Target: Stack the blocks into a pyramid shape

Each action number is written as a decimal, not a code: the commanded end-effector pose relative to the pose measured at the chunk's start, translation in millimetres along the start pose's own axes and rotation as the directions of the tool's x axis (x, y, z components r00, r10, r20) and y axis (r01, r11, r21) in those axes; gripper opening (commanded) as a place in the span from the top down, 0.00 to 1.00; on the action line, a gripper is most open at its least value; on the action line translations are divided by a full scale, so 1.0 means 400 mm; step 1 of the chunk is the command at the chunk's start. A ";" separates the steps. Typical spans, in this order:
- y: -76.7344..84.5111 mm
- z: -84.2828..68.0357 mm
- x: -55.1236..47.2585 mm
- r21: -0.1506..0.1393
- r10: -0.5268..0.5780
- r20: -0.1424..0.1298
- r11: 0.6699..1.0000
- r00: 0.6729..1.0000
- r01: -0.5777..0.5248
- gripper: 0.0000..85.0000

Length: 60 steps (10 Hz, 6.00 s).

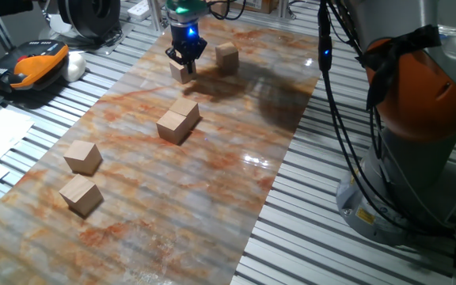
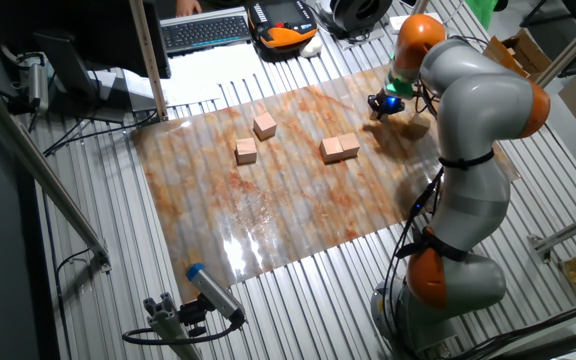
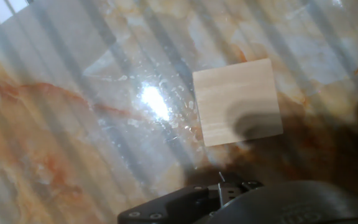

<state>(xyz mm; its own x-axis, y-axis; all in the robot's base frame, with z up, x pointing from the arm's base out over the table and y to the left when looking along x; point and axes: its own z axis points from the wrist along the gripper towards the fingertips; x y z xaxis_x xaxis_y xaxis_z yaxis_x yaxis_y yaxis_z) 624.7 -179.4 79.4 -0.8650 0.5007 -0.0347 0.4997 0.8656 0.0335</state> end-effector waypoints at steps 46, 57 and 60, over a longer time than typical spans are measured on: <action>0.006 -0.069 -0.088 0.030 0.026 0.034 0.999 0.999 -0.027 1.00; 0.001 -0.060 -0.166 0.050 0.024 0.048 0.998 0.999 -0.026 1.00; 0.006 -0.057 -0.168 0.068 0.060 0.063 0.996 0.996 -0.064 0.80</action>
<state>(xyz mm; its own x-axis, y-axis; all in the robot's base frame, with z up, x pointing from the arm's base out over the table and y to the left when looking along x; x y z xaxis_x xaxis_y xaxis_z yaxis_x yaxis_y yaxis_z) 683.3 -211.0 104.9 -0.8272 0.5534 -0.0974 0.5586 0.8288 -0.0344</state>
